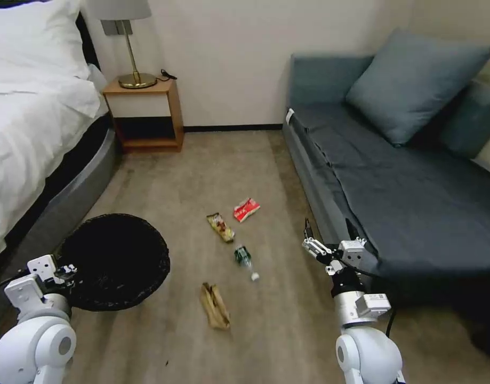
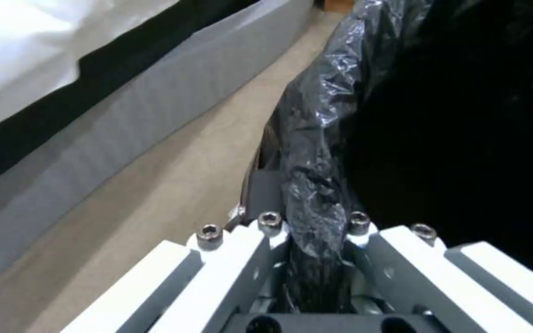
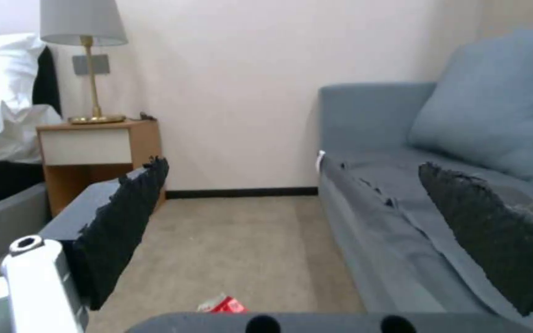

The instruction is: Pick up the trash bin, then pick up the garbage on the floor and place it into the trash bin.

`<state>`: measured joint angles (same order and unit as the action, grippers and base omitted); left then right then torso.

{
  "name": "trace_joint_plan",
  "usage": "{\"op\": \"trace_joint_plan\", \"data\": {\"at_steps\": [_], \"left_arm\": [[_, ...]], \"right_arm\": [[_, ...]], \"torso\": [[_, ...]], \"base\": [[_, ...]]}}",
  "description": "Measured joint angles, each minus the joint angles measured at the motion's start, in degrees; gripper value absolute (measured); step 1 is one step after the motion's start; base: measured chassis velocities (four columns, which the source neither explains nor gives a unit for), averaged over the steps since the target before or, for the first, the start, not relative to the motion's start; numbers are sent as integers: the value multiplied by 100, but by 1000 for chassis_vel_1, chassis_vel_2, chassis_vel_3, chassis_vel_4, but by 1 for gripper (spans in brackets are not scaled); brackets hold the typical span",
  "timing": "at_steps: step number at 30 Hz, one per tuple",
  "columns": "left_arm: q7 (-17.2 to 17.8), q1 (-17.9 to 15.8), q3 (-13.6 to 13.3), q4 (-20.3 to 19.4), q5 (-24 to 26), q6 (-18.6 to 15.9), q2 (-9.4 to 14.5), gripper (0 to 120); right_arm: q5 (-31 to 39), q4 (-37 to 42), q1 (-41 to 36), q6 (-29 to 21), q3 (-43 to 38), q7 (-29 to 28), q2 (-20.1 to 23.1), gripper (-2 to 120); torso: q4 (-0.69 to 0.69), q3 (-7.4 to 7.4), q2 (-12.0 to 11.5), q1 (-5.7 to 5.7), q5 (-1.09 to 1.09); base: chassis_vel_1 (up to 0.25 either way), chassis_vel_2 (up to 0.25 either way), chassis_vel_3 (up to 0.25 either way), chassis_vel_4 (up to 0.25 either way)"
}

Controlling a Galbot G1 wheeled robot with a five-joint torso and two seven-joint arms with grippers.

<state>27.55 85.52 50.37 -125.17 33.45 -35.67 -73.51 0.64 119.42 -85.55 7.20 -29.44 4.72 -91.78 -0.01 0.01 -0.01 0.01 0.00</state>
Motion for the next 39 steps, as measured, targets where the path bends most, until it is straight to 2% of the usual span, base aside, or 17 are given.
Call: {"op": "trace_joint_plan", "data": {"at_steps": [3, 5, 6, 9, 11, 12, 15, 17, 18, 22, 27, 30, 34, 38, 39], "left_arm": [[-4, -8, -3, 17, -1, 1, -8, 3], [2, -33, -3, 52, -4, 2, -12, 3], [2, -33, -3, 52, -4, 2, -12, 3], [4, -63, -3, 81, -5, -9, 14, 3], [3, -84, -8, 140, -3, -23, 80, 3], [3, -84, -8, 140, -3, -23, 80, 3], [-3, -104, -48, 266, -5, -24, 194, 3], [-8, -116, -98, 343, -17, -23, 238, 3], [-8, -116, -98, 343, -17, -23, 238, 3], [-6, -120, -181, 424, -165, -38, 253, 3], [-4, -75, -211, 431, -244, -57, 189, 3], [0, -67, -209, 452, -280, -57, 158, 3], [-1, -61, -189, 480, -312, -56, 111, 3], [1, -34, -151, 509, -373, -47, 54, 3], [1, -34, -151, 509, -373, -47, 54, 3]], "right_arm": [[-10, -11, 16, -18, 30, 4, 72, 100], [56, -12, 75, -345, 154, -119, 285, 100], [56, -12, 75, -345, 154, -119, 285, 100], [443, -12, 199, -1125, 468, -383, 712, 100], [1013, -2, 302, -1782, 795, -650, 1062, 100], [1013, -2, 302, -1782, 795, -650, 1062, 100], [2205, 48, 519, -2881, 1335, -1025, 1596, 100], [2677, -28, 667, -3295, 1677, -1148, 1897, 100], [2677, -28, 667, -3295, 1677, -1148, 1897, 100], [3316, -540, 1052, -4058, 2394, -1285, 2430, 100], [3992, -1021, 1517, -4480, 3135, -1524, 2842, 100], [4131, -1190, 1702, -4533, 3485, -1602, 2912, 100], [4229, -1412, 1946, -4542, 3859, -1712, 2784, 100], [4388, -1867, 2356, -4526, 4410, -1955, 2338, 100], [4388, -1867, 2356, -4526, 4410, -1955, 2338, 100]], "torso": [[0, 0, 0, 0, 1], [1, -1, 1, -1, 0], [1, -1, 1, -1, 0], [2, -2, 1, -2, 1], [2, -2, 1, -1, 2], [2, -2, 1, -1, 2], [2, -2, 0, -1, 1], [2, -1, 1, -1, 0], [2, -1, 1, -1, 0], [2, -1, 0, -1, 0], [2, -1, 0, -1, 0], [1, -1, 1, -1, 0], [1, -1, 0, -1, -1], [1, -1, 1, -1, -1], [1, -1, 1, -1, -1]], "base": [[-109, 97, 85, -58], [26, -13, -15, 25], [52, -26, -30, 50], [64, -58, -55, 35], [16, -26, -18, 14], [0, 0, 0, 0], [0, 0, 0, 0], [0, 0, 0, 0], [0, 0, 0, 0], [0, 0, 0, 0], [0, 0, 0, 0], [0, 0, 0, 0], [0, 0, 0, 0], [0, 0, 0, 0], [0, 0, 0, 0]]}}
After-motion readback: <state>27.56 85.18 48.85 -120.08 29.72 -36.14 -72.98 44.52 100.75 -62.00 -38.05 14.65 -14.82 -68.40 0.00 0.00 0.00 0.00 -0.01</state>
